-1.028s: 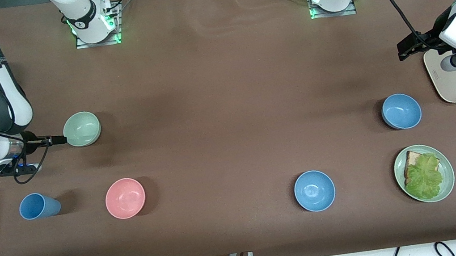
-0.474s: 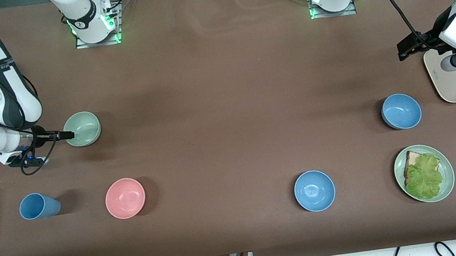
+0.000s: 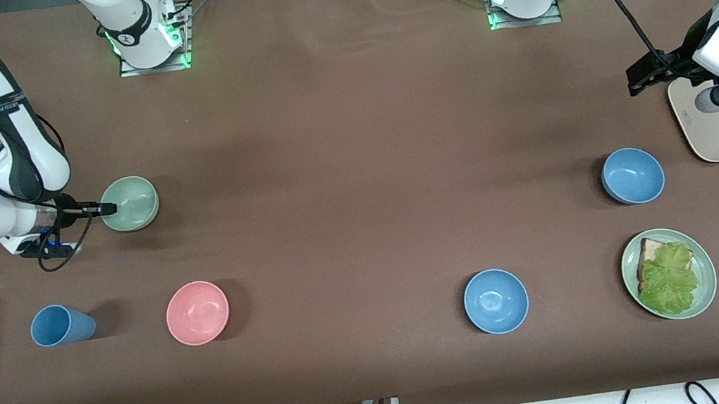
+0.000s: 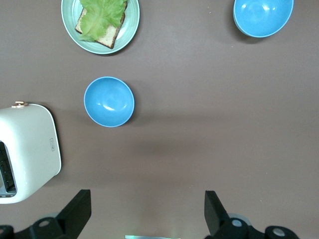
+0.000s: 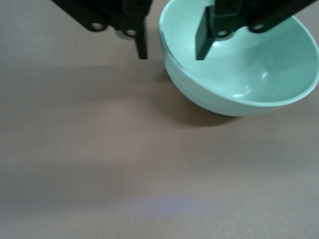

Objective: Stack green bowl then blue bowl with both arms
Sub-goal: 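Grasp the pale green bowl rim with the right gripper, then slide the green bowl toward the table middle with the right gripper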

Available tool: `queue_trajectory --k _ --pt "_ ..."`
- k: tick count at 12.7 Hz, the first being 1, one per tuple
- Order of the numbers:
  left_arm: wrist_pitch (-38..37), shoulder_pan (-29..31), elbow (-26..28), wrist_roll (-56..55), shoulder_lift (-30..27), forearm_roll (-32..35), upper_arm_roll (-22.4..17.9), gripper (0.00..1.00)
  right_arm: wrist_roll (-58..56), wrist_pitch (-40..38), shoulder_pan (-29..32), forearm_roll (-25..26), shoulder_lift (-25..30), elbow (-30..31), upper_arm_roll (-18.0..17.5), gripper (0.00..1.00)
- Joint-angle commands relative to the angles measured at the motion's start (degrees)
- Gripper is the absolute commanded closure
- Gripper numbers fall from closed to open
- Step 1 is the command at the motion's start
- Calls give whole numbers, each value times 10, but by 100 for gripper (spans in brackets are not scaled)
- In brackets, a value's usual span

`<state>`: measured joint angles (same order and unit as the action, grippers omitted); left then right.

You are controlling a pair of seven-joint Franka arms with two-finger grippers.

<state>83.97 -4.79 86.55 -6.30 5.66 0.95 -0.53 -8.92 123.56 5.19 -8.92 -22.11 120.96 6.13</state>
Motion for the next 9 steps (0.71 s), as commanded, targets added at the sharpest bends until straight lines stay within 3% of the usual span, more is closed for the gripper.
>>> queue_trajectory --k 1,6,9 --pt "-14 2 -9 0 -2 -14 -2 0 -7 5 9 -21 2 10 -5 100" --pt "-14 2 -9 0 -2 -14 -2 0 -6 -3 9 -21 14 -5 -7 100" --pt "-14 2 -9 0 -1 -14 -2 0 2 -75 4 -21 37 -53 -21 100"
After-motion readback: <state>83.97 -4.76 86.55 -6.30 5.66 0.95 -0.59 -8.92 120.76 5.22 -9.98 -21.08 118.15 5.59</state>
